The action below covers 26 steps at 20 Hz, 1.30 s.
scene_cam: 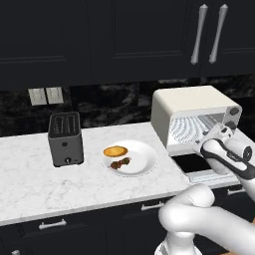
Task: Pick up the kebab skewer and baguette bread, and place them inside the toaster oven. Close the toaster oven door and start by setting the timer.
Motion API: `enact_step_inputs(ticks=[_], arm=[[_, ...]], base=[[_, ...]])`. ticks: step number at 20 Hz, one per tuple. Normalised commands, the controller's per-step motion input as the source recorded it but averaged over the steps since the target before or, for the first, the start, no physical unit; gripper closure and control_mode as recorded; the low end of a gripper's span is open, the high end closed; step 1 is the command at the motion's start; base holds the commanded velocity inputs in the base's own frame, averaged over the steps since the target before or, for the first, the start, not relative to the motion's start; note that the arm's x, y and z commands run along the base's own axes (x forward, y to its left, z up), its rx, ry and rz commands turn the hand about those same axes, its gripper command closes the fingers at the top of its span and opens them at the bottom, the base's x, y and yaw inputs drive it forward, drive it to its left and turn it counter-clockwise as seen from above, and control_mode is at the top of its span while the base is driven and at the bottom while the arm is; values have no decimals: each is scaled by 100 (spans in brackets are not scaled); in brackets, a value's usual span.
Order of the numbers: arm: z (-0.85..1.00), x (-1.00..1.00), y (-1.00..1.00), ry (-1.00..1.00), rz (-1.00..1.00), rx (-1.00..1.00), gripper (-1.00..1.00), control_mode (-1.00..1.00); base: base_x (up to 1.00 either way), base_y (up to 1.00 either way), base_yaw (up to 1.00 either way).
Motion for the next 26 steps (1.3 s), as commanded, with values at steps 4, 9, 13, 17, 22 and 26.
enact_step_inputs(ticks=[4, 9, 13, 17, 22, 26], arm=[[18, -61, -31, 9, 0, 2, 100, -100], [26, -57, -27, 13, 2, 1, 100, -100], [47, -64, -18, 19, 4, 0, 100, -100], [88, -84, -16, 21, 1, 0, 100, -100], [100, -59, 2, 28, 0, 0, 100, -100], [100, -44, 65, 28, 0, 0, 100, -100]], base=[[0, 0, 0], [0, 0, 0], [0, 0, 0], [0, 0, 0], [0, 0, 0], [0, 0, 0]])
